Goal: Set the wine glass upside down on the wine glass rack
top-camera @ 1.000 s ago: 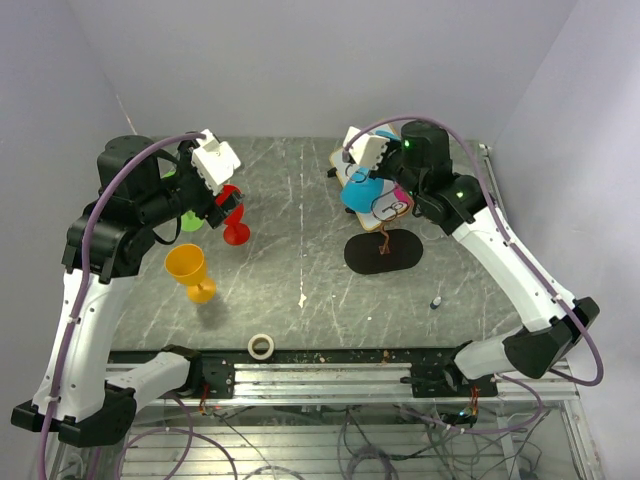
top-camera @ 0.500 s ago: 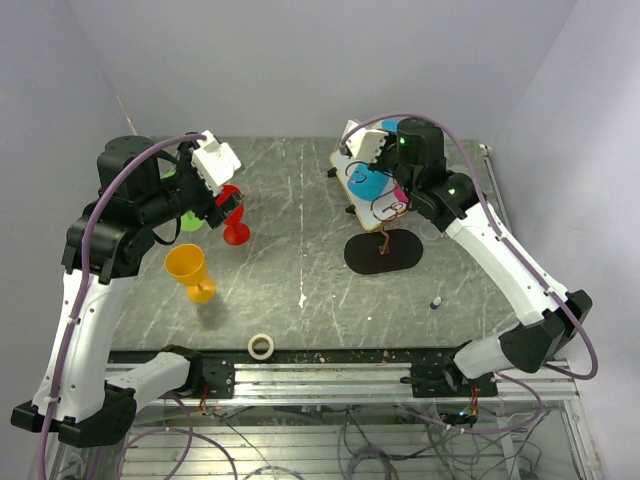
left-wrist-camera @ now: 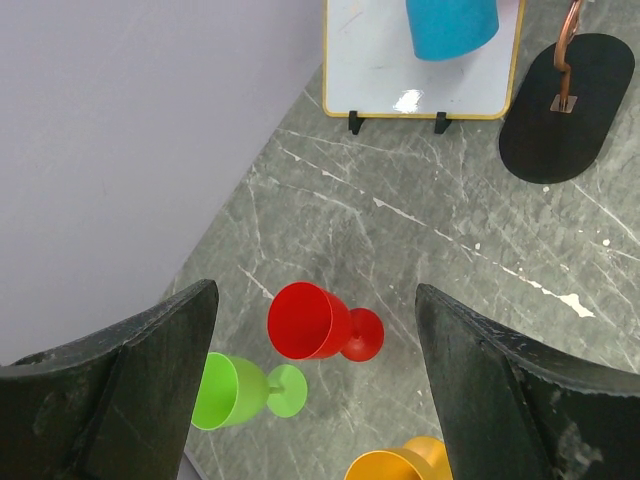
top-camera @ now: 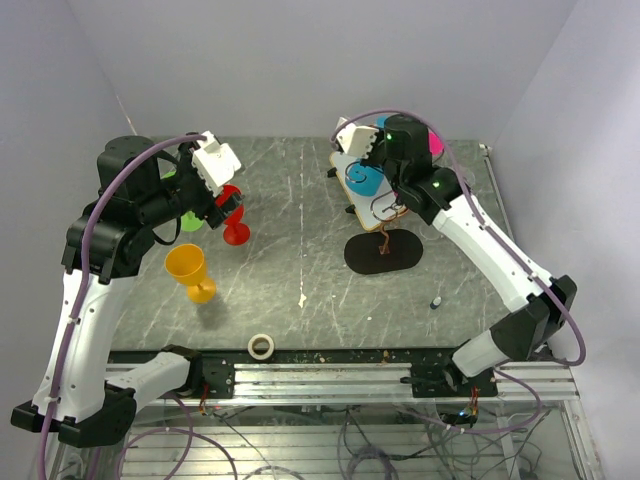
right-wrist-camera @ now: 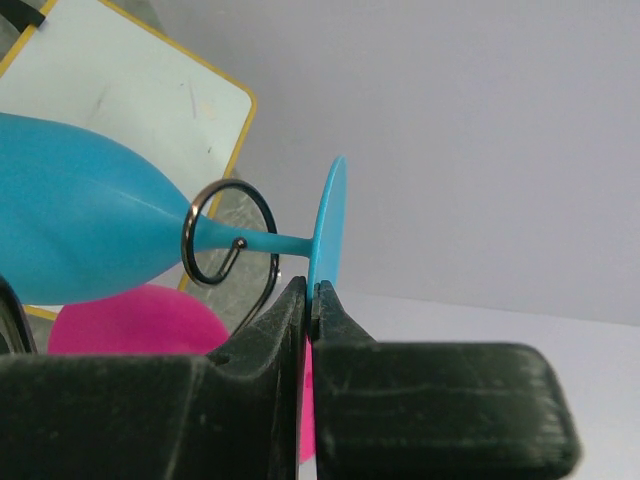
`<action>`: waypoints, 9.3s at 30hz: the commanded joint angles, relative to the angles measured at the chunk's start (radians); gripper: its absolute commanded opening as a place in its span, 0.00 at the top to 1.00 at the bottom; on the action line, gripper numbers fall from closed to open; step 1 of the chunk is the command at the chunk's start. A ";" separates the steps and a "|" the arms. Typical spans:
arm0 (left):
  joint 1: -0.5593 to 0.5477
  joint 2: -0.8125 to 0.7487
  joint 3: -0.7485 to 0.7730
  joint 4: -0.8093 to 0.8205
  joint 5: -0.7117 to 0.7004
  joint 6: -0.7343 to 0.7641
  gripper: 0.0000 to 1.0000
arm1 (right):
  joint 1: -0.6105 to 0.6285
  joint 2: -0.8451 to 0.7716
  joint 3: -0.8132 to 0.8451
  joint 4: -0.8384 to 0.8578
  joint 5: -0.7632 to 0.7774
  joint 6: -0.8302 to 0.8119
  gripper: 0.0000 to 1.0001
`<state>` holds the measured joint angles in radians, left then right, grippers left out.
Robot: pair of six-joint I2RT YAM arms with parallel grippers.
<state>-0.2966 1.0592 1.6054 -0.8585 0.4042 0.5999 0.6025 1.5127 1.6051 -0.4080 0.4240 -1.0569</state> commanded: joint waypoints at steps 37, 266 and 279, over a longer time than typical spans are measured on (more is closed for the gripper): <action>0.008 -0.017 0.007 0.003 0.023 0.014 0.09 | 0.040 0.017 0.068 -0.118 -0.105 0.026 0.94; 0.136 0.165 0.044 0.525 0.247 -0.729 0.93 | -0.155 0.099 0.119 0.329 -1.173 1.478 0.67; 0.125 0.167 0.035 0.528 0.263 -0.713 0.93 | -0.146 0.124 0.137 0.323 -1.148 1.494 0.77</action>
<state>-0.1612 1.2396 1.6440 -0.3500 0.6525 -0.1299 0.4473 1.6211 1.7058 -0.1020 -0.7418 0.4290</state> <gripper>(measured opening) 0.072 0.247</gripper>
